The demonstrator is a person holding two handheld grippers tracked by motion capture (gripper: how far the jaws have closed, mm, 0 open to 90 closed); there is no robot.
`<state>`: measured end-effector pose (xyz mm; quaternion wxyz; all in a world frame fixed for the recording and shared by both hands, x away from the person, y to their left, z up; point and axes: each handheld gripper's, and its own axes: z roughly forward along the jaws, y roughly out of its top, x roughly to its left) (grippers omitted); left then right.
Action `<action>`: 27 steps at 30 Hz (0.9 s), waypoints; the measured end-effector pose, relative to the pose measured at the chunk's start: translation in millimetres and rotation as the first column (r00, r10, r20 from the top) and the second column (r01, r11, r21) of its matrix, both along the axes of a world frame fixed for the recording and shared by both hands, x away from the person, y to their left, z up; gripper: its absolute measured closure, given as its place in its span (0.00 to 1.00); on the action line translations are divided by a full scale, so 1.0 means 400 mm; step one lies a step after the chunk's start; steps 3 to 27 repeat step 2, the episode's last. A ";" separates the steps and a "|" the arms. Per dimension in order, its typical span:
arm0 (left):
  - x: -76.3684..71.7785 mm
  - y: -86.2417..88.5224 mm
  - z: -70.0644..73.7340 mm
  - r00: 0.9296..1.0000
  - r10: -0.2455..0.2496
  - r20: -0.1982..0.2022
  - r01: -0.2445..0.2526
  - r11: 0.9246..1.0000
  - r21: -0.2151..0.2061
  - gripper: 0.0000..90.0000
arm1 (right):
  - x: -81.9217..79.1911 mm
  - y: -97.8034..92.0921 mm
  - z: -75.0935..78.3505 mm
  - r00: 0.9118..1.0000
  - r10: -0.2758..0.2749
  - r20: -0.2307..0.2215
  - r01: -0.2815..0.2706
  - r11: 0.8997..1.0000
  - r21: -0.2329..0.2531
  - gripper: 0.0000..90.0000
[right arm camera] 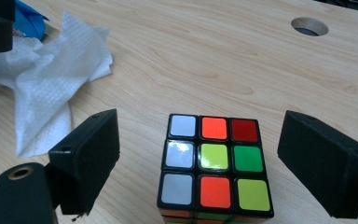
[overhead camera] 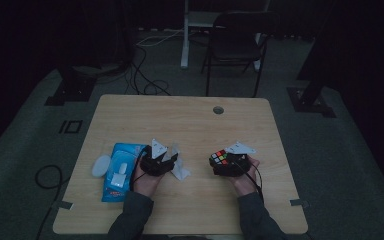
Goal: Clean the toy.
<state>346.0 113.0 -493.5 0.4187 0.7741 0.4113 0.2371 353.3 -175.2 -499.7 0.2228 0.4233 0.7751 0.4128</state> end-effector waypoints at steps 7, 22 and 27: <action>-0.001 0.001 0.002 1.000 -0.001 0.000 0.001 1.000 -0.001 0.58 | -0.001 0.000 0.002 1.000 0.000 0.004 0.000 1.000 -0.001 0.14; -0.001 0.001 0.002 1.000 -0.001 0.000 0.001 1.000 -0.001 0.58 | -0.001 0.000 0.002 1.000 0.000 0.004 0.000 1.000 -0.001 0.14; -0.001 0.001 0.002 1.000 -0.001 0.000 0.001 1.000 -0.001 0.58 | -0.001 0.000 0.002 1.000 0.000 0.004 0.000 1.000 -0.001 0.14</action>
